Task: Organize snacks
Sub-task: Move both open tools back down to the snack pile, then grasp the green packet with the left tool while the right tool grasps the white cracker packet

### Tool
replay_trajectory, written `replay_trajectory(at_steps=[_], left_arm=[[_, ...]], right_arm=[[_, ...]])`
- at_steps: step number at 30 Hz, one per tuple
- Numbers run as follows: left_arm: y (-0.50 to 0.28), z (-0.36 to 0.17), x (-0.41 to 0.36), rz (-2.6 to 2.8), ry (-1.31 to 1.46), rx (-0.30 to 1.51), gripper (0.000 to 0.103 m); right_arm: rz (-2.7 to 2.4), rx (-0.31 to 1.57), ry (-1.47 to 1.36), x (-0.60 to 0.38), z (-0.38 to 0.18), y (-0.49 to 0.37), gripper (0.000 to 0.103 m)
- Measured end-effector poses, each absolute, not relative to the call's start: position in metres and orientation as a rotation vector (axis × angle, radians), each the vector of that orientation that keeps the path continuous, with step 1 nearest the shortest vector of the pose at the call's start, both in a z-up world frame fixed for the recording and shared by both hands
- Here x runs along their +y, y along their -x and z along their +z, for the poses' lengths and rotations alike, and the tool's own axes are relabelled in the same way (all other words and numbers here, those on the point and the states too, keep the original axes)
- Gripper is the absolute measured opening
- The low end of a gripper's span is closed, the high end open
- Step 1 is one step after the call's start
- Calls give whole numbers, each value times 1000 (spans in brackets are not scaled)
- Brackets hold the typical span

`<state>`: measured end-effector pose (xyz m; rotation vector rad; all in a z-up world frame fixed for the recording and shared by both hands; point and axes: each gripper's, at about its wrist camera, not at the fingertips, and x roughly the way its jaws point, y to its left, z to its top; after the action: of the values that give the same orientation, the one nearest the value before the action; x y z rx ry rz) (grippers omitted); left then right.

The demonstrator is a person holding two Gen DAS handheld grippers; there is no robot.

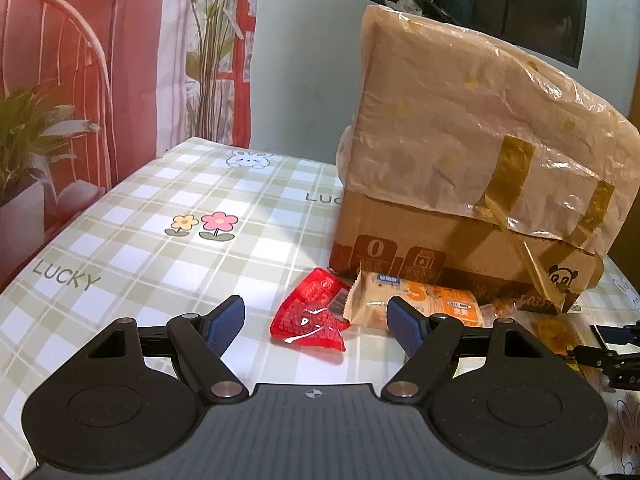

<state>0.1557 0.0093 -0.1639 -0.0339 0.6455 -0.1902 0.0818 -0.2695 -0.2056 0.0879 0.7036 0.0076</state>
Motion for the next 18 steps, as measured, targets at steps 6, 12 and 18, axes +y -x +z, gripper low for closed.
replay_trajectory(at_steps=[6, 12, 18], left_arm=[[-151, -171, 8, -208, 51, 662, 80], [-147, -176, 1, -240, 31, 664, 80], [-146, -181, -8, -303, 17, 691, 80]], right_arm=[[7, 694, -14, -259, -211, -81, 60], [20, 678, -31, -263, -212, -78, 57], [63, 668, -36, -261, -211, -76, 53]])
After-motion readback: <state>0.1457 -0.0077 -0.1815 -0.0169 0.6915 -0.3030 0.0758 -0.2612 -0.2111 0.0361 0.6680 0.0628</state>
